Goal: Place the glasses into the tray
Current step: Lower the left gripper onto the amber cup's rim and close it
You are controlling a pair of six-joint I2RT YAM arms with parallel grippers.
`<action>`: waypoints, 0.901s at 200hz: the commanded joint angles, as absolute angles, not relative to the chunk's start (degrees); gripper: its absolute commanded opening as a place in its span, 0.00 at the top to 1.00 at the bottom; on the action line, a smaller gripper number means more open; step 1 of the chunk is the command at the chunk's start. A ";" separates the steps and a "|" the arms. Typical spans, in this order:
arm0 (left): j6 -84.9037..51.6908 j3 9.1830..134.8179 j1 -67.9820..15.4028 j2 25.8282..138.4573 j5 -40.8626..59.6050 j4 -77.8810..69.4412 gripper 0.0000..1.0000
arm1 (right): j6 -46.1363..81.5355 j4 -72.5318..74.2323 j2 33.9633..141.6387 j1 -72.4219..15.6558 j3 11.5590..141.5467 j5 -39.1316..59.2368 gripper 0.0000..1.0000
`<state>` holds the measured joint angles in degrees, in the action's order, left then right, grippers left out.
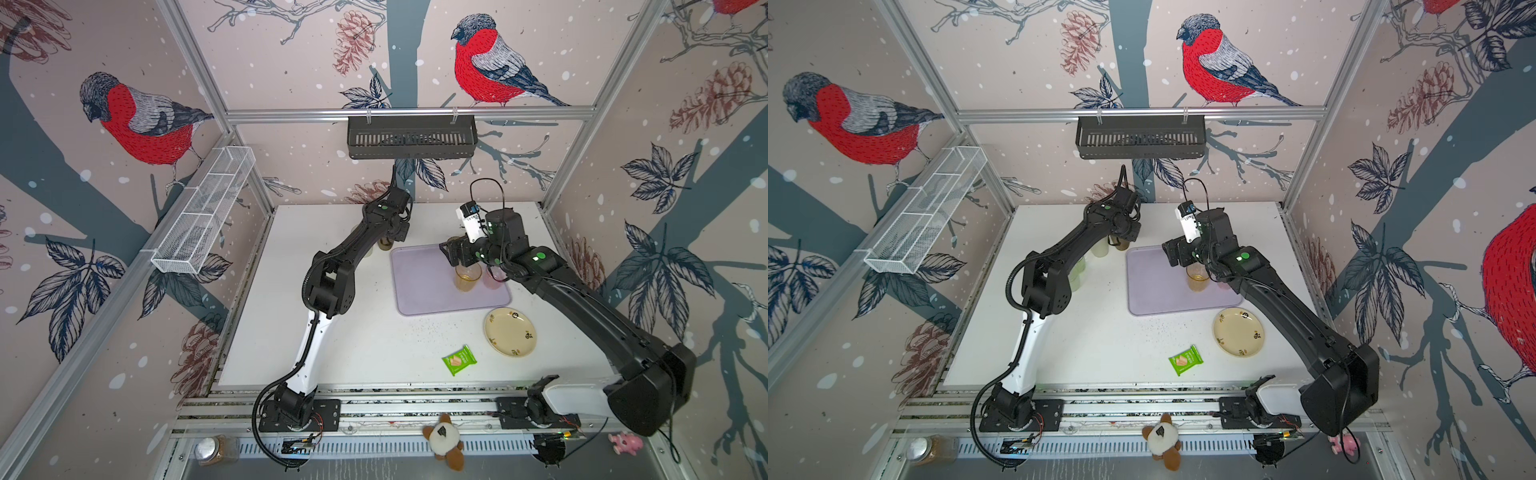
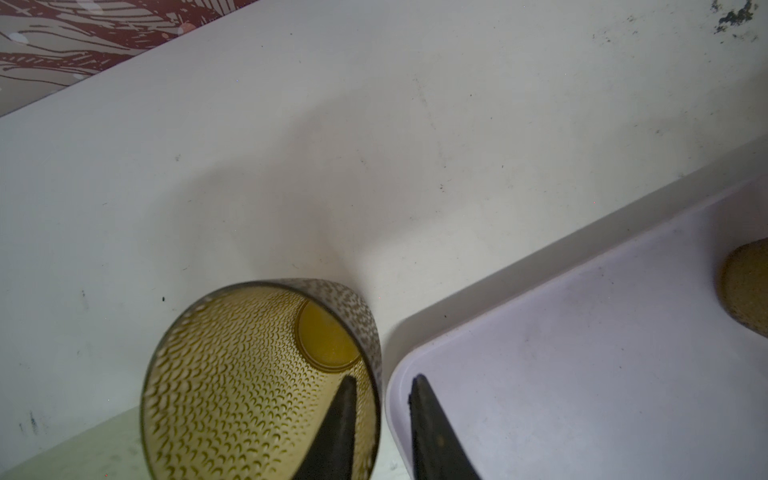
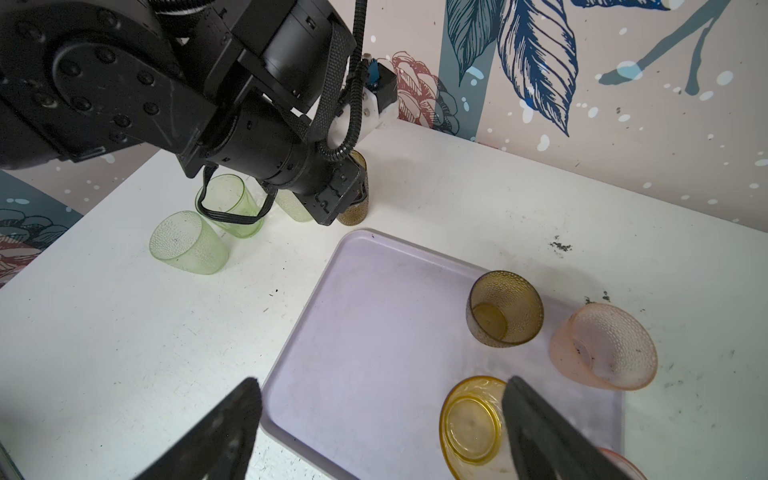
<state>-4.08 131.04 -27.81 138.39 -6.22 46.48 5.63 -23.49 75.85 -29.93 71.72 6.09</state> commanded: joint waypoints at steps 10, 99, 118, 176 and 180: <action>-3.78 131.53 -27.88 138.69 -6.34 45.70 0.76 | 4.74 -22.24 75.95 -29.86 72.49 6.06 0.09; -3.78 131.52 -27.91 138.60 -6.44 45.72 0.80 | 4.92 -21.62 76.20 -29.87 72.78 6.66 0.08; -3.82 131.50 -27.92 138.47 -6.49 45.68 0.81 | 4.93 -21.45 76.17 -29.87 72.82 6.52 0.08; -4.04 131.51 -27.90 138.21 -6.17 45.68 0.87 | 4.92 -21.14 75.95 -29.88 72.70 7.02 0.01; -4.04 131.49 -27.86 138.17 -6.16 45.70 0.87 | 4.92 -21.18 75.97 -29.83 72.70 7.03 0.01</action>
<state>-4.12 131.15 -27.81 138.45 -6.20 46.04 5.61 -23.07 76.09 -29.87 72.38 6.17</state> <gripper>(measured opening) 0.137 0.987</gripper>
